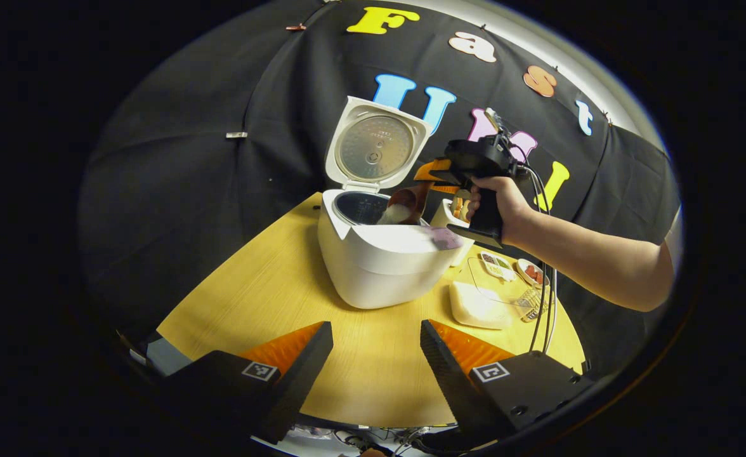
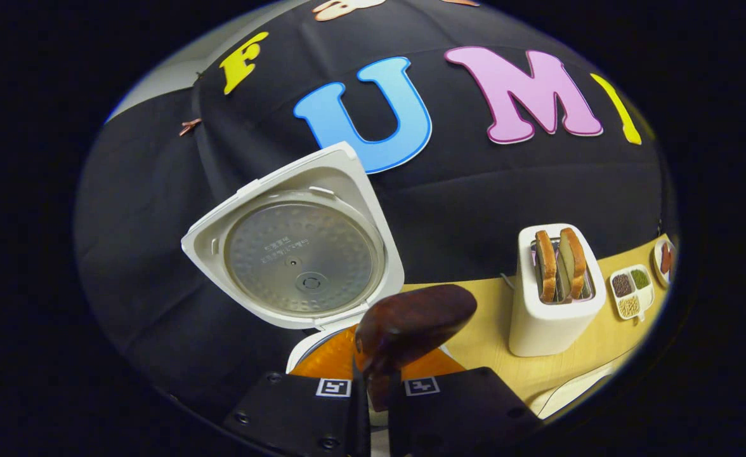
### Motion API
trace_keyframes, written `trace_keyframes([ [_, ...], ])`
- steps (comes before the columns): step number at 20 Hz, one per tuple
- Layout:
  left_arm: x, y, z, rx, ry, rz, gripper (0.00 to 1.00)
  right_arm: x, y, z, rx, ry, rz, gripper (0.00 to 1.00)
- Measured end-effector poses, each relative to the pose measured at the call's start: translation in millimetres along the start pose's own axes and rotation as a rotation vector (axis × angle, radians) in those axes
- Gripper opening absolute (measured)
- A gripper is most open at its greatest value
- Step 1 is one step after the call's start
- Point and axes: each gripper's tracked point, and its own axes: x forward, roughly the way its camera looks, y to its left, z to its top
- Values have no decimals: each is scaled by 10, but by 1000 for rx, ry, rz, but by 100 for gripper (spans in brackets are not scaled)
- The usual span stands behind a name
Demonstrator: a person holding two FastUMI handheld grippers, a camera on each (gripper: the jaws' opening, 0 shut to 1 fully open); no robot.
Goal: Close the left gripper, press the button to open the rice cooker; take a wooden spoon from the chopstick holder with the right hand, scoop a spoonful of rice and pour it into the rice cooker, then put the wooden spoon back into the chopstick holder.
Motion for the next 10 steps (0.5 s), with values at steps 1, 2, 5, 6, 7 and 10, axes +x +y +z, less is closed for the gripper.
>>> trace_keyframes([
  [1, 22, -5, -2, 16, 6, 7, 98, 23, 17, -41, -17, 9, 3, 16],
  [2, 42, -23, -2, 16, 13, 4, 96, 36, 37, -80, -39, 20, 11, 16],
  [5, 90, -102, 40, 23, 5, 3, 96, 40, 146, -164, -131, 34, 57, 16],
  [6, 111, -115, 65, 37, 1, 9, 96, 35, 188, -190, -170, 33, 76, 16],
  [7, 133, -131, 92, 46, -3, 9, 96, 37, 209, -217, -203, 34, 92, 16],
  [10, 154, -162, 132, 54, -16, 3, 96, 3, 399, -243, -302, 18, 145, 16],
])
